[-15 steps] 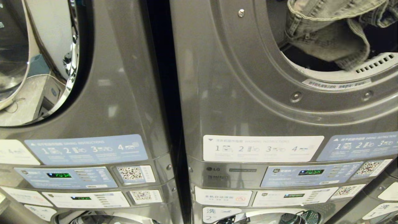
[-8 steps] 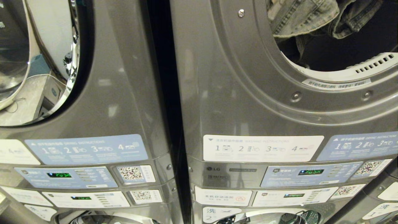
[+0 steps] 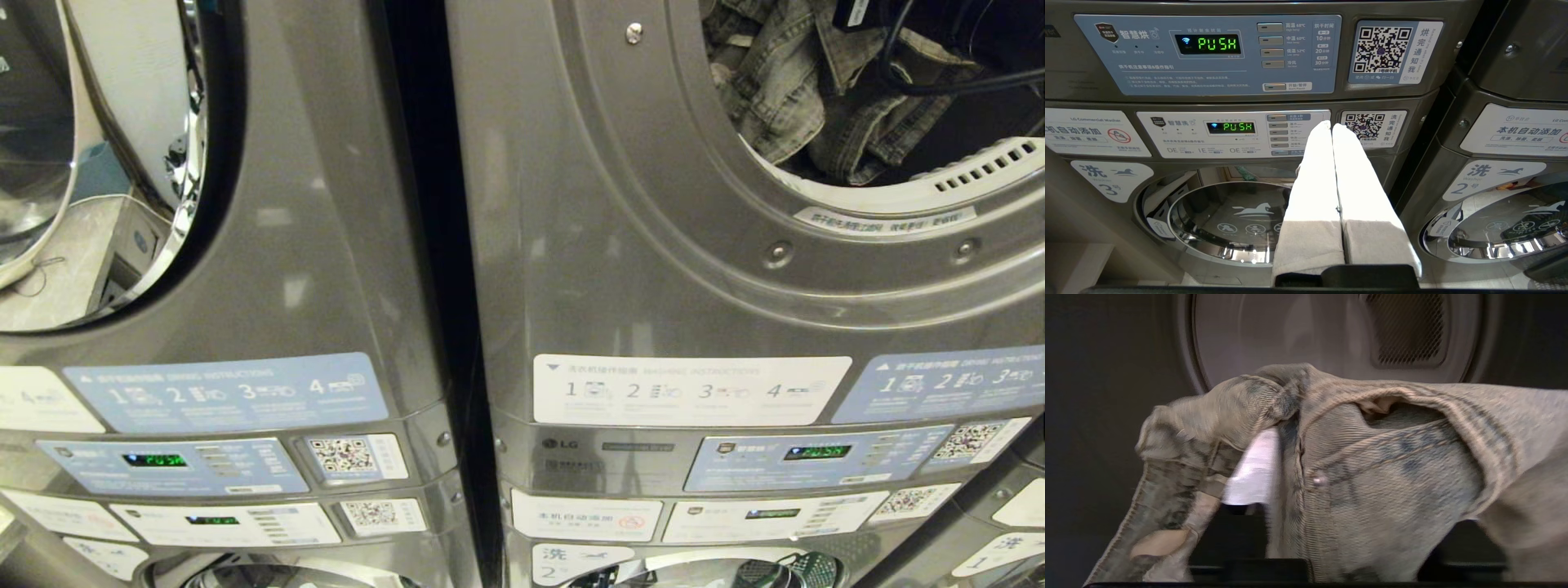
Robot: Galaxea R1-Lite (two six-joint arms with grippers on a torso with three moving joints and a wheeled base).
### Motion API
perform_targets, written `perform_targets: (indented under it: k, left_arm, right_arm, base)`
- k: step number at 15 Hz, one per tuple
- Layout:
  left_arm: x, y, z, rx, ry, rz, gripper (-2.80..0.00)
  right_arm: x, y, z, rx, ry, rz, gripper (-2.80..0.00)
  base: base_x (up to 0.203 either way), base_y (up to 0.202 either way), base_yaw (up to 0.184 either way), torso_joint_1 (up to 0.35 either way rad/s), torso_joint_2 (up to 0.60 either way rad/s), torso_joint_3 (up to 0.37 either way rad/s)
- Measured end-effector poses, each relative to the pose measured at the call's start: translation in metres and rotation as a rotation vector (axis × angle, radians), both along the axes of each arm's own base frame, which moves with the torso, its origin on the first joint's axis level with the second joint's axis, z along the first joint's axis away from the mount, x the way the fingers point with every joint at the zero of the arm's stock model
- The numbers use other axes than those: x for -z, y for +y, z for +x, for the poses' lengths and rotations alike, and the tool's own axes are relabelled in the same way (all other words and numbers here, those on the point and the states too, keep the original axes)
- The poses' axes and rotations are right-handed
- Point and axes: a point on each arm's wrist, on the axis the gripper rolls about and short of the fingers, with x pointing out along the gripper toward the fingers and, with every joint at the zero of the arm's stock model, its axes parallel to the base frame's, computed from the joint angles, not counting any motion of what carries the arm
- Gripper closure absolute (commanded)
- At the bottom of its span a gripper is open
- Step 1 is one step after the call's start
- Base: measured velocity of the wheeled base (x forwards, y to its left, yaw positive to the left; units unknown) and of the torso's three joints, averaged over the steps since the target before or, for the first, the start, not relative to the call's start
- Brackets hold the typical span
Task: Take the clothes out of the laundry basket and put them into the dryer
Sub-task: Put the clothes in the dryer
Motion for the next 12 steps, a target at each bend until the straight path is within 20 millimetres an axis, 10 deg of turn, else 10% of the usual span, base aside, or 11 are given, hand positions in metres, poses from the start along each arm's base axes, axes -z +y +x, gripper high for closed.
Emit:
perform_targets:
  k: [12]
  left_arm:
    - [0.0,0.0,0.0,0.0,0.0,0.0,0.0]
  right_arm:
    - [-0.001,-0.019,-0.063,-0.045,0.498,0.106,-2.8]
  base:
    - [0.0,0.0,0.0,0.0,0.0,0.0]
